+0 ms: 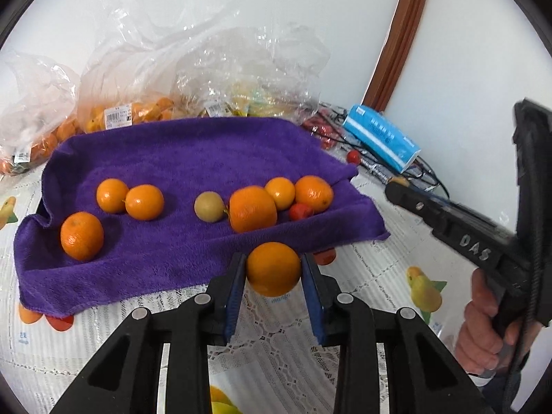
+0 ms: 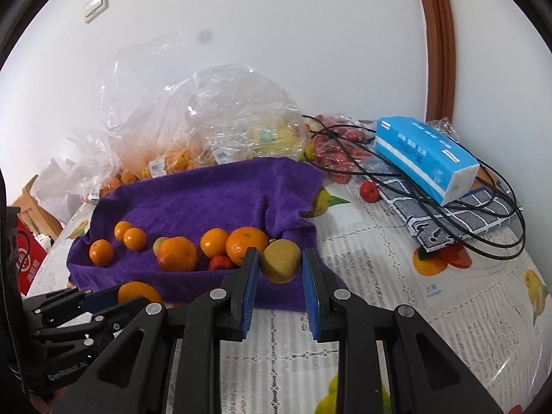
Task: Organize fruits
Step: 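Grasp an orange from the sheet with the left tool while the right tool holds the yellow fruit, then carry the orange and yellow fruit over the purple towel with both tools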
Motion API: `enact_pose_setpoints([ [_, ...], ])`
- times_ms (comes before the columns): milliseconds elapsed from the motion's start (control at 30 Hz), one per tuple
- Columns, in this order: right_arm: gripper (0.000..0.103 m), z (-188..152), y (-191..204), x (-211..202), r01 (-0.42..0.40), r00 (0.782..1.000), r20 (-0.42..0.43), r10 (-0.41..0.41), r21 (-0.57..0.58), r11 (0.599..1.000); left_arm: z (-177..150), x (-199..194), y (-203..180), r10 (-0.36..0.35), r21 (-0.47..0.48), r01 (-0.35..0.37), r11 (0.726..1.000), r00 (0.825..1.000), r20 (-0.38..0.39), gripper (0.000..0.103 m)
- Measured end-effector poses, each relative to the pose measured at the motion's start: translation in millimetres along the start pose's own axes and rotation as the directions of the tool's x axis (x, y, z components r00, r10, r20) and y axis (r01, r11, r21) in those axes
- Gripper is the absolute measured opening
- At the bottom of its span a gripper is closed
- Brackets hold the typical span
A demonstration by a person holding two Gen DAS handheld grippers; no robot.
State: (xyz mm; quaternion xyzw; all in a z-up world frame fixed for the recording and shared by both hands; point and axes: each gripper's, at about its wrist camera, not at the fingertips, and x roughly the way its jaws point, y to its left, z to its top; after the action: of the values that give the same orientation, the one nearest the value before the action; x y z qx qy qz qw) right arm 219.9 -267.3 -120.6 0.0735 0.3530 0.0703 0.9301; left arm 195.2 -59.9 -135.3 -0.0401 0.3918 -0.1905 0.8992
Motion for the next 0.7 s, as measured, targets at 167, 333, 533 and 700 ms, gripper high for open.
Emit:
enact_pose_setpoints([
  [167,0.025,-1.0,2.3,3.8,-0.022,1.000,-0.007,0.022,-0.001,1.000,4.0,-12.7,3.0,0.000,-0.008,0.000,1.000,0.999,0.034,0.031],
  [333,0.025,-3.3,6.1,6.2,-0.037,0.999,-0.005,0.037,-0.012,0.999,7.8,-24.8,8.8,0.019,-0.023,-0.017,1.000,0.997,0.076,0.031],
  [533,0.025,-5.1,12.7,12.5,-0.051,0.998,-0.024,0.050,-0.027,0.998,12.9,-36.7,17.2,0.063,-0.041,-0.058,0.997,0.991,0.122,0.031],
  [700,0.025,-4.3,19.9,14.8,-0.074,0.997,-0.030,0.073,-0.030,0.997,17.6,-45.3,25.6,0.082,-0.067,-0.073,0.995,0.986,0.144,0.031],
])
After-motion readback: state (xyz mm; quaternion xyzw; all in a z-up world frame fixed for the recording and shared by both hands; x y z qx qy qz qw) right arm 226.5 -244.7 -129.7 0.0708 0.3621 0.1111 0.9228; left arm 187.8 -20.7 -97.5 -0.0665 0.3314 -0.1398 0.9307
